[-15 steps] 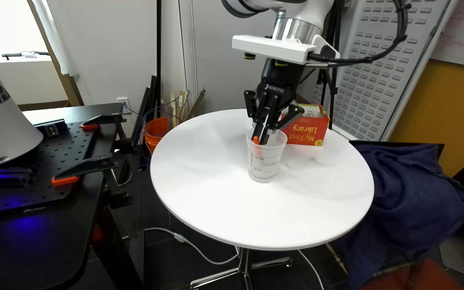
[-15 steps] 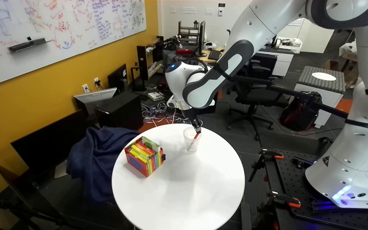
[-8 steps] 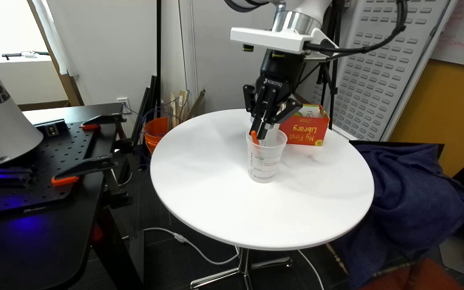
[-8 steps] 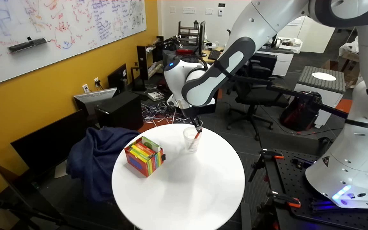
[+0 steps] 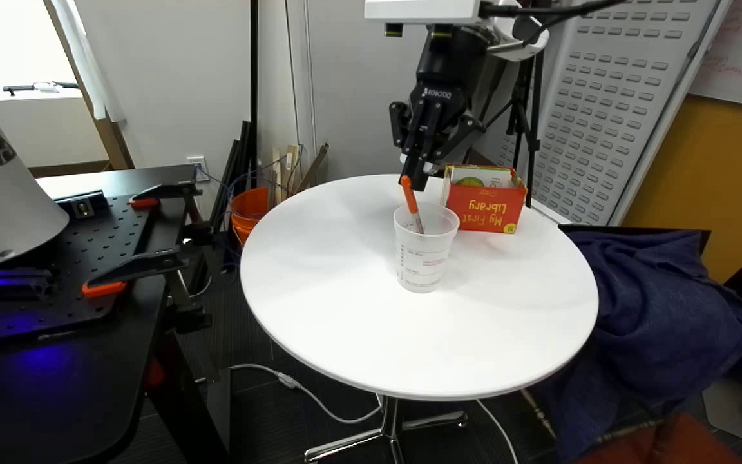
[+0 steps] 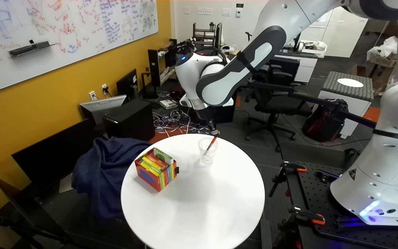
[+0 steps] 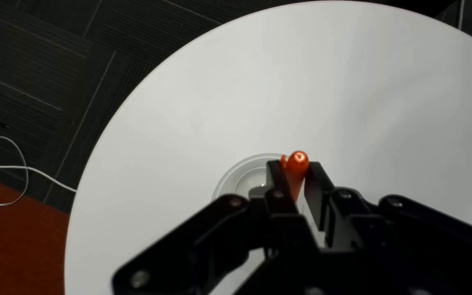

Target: Put the marker on the table

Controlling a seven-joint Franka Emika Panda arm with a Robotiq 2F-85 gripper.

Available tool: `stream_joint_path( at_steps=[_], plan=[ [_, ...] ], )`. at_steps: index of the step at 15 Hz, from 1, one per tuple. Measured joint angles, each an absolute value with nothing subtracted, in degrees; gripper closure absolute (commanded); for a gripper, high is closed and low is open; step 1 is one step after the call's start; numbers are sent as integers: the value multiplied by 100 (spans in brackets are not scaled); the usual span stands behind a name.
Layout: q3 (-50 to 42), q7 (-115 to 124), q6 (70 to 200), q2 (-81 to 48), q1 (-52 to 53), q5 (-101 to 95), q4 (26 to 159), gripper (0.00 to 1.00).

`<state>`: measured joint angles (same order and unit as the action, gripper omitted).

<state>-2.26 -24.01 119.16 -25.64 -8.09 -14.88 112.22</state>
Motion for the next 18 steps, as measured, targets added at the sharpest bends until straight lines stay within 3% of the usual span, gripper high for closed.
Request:
stream_joint_path(
  at_steps=[18],
  plan=[
    [-210, -847, 11887, -1149, -133, -2448, 12052, 95]
  ],
)
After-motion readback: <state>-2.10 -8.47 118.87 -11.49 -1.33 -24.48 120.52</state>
